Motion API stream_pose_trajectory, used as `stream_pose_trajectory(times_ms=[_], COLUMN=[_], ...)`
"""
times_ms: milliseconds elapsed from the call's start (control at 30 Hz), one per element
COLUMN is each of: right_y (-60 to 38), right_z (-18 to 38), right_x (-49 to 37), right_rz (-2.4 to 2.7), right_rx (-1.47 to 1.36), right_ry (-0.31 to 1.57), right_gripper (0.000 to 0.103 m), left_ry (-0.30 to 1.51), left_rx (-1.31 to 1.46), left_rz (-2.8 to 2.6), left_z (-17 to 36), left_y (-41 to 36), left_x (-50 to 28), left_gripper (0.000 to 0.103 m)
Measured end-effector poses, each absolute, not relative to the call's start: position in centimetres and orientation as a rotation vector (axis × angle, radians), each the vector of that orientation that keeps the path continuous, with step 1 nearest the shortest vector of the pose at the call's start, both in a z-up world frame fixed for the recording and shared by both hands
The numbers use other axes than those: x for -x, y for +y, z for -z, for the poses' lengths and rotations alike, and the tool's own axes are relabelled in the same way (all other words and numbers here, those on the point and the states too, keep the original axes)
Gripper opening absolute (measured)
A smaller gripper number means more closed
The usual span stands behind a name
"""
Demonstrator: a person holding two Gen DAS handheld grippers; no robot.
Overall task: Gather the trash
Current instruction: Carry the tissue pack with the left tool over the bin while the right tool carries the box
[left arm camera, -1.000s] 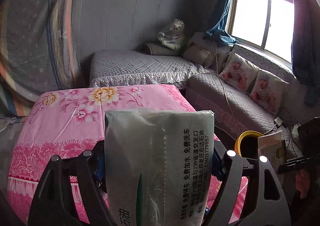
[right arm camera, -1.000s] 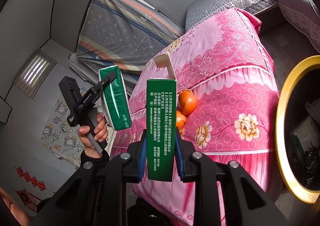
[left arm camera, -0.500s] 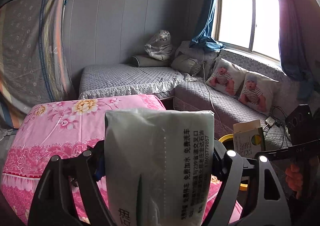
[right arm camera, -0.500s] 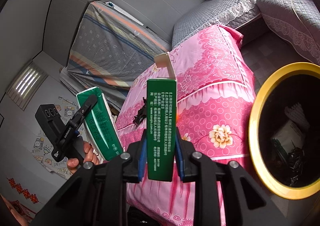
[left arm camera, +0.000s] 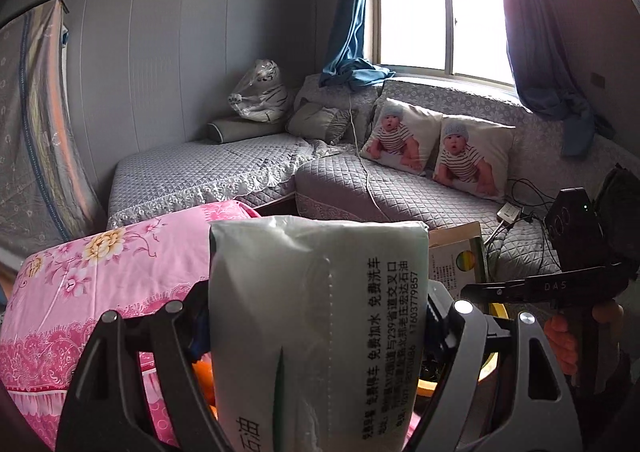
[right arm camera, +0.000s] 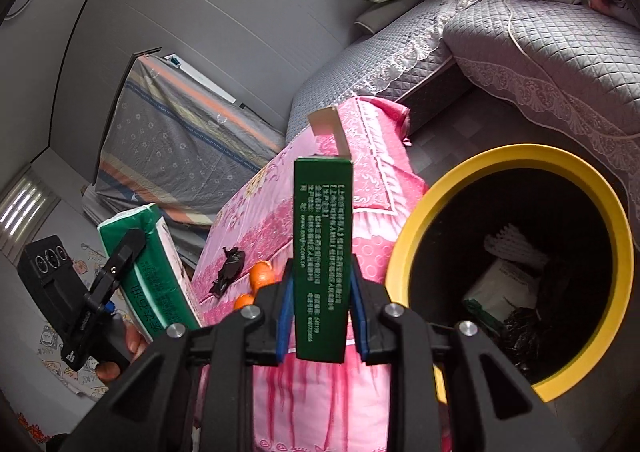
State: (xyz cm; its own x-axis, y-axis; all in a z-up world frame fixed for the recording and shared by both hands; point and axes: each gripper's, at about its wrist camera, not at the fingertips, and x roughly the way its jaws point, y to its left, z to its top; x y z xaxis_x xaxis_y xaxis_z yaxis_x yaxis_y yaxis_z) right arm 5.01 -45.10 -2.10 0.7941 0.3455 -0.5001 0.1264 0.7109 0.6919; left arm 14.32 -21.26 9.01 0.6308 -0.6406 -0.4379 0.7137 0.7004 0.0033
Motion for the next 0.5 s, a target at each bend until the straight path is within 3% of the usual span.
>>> stream_pose_trajectory(times_ms=[500], right_y=[-51.1], right_z=[7.6], right_x=[-2.4], right_rz=[0.085], right_rx=[-0.843], right_ry=[0.688], right_gripper=[0.023], left_ry=[0.416], left_rx=[-0.262], left_rz=[0.868], left_z=[-7.0], left_y=[-32.0], left_x=[-12.7], left_gripper=[0.075])
